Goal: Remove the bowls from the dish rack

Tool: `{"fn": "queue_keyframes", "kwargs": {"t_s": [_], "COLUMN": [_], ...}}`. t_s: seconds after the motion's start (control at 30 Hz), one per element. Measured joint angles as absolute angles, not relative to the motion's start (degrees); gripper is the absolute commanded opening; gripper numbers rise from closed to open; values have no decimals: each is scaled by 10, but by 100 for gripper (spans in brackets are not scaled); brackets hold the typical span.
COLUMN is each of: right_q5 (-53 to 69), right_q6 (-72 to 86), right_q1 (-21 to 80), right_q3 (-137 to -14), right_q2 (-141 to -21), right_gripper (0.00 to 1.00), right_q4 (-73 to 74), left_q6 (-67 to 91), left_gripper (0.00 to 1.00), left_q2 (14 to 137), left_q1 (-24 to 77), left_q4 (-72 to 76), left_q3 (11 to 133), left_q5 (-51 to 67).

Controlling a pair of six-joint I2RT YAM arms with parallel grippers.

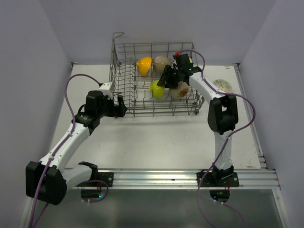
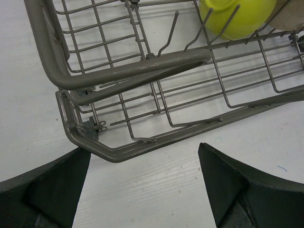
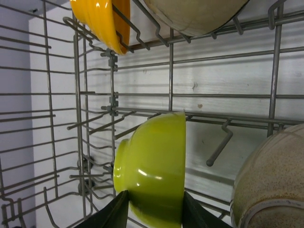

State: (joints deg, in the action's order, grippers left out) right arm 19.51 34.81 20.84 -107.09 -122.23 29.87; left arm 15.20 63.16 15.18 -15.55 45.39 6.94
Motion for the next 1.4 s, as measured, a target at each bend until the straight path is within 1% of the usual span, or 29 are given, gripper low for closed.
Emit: {"fn": "queue_keyframes", "kwargs": {"t_s": [0.1, 0.2, 0.3, 0.33, 0.47, 0.57, 0.6, 0.67, 0.9, 1.03, 1.4], "right_q5": [212, 230, 241, 245, 266, 278, 281, 286, 303, 328, 327], "right_q6": [366, 385, 405, 412, 451, 486, 498, 522, 601, 648, 701], "right_q1": [204, 201, 201, 201, 195, 191, 190, 189, 185, 186, 184], "right_q3": [-1057, -1037, -1005, -994, -933, -888, -874, -850, -795, -783, -757], "right_q2": [-1221, -1217, -1207, -1204, -1187, -1176, -1173, -1169, -1164, -1164, -1164], "right_gripper": [41, 38, 28, 22, 15, 6, 5, 0, 0, 0, 0], "right_q4": [276, 244, 198, 182, 98, 30, 8, -34, -158, -211, -284], "left_q6": [152, 152, 152, 152, 152, 152, 152, 152, 152, 152, 152], "left_gripper": [100, 100, 100, 100, 100, 100, 100, 100, 100, 100, 100], "left_q2": [632, 632, 632, 632, 632, 632, 632, 632, 632, 632, 632], "left_q1": [152, 152, 151, 151, 151, 151, 151, 151, 151, 151, 151], "left_q4": [-156, -156, -157, -158, -159, -160, -160, -160, -160, -160, -160], "left_q3": [454, 452, 452, 452, 452, 452, 452, 452, 451, 451, 451], "left_q5": [67, 62, 57, 55, 47, 45, 44, 41, 36, 36, 36]}}
